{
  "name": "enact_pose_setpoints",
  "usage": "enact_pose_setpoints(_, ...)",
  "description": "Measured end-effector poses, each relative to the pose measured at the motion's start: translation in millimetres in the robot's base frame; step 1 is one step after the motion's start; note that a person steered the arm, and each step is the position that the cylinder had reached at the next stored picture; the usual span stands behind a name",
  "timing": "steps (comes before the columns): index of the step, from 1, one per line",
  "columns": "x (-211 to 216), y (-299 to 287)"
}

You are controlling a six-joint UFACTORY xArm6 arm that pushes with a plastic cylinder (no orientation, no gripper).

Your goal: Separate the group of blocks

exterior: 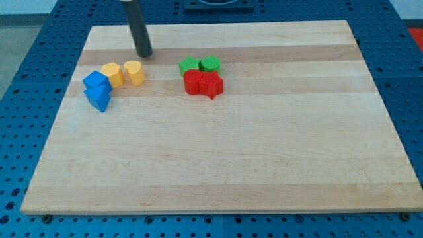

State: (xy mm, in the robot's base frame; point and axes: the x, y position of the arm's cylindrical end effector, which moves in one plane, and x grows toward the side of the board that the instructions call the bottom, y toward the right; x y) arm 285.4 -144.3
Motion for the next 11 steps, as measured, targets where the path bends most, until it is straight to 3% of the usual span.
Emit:
enact_pose_setpoints(4, 102, 24)
enact_pose_setpoints(6, 139, 95)
enact_pose_setpoints(11, 29, 98)
